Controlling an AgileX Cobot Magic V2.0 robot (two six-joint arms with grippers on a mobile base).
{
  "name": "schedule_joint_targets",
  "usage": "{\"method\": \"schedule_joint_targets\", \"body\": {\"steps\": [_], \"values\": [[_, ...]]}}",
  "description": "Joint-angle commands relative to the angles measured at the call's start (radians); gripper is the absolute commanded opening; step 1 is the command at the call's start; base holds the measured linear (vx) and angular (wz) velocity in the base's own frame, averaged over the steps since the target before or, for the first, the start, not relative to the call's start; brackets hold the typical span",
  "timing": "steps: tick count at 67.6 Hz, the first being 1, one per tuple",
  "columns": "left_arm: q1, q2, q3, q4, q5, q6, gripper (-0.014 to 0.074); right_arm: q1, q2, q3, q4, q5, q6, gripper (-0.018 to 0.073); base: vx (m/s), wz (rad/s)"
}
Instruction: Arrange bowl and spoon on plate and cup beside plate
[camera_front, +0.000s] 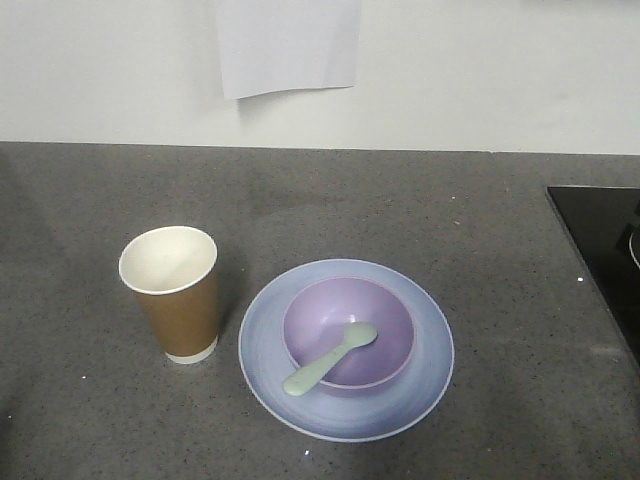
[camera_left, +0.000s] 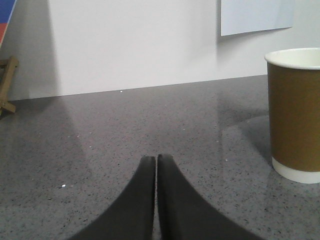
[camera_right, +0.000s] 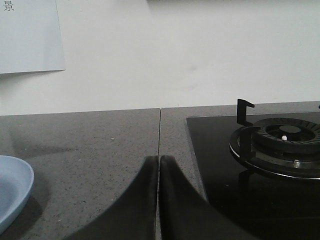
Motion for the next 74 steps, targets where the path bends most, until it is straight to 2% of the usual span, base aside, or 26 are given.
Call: {"method": "schedule_joint_targets", "body": {"steps": [1, 74], "values": [[0.001, -0.003, -0.008, -0.001, -0.067, -0.006, -0.0008, -0.001, -0.011, 0.004, -0.004, -0.077, -0.004, -0.0003, 0.00, 0.00], [0.001, -0.003, -0.008, -0.001, -0.067, -0.006, -0.0008, -0.001, -0.011, 0.004, -0.004, -0.070, -0.004, -0.0003, 0.00, 0.00]]}}
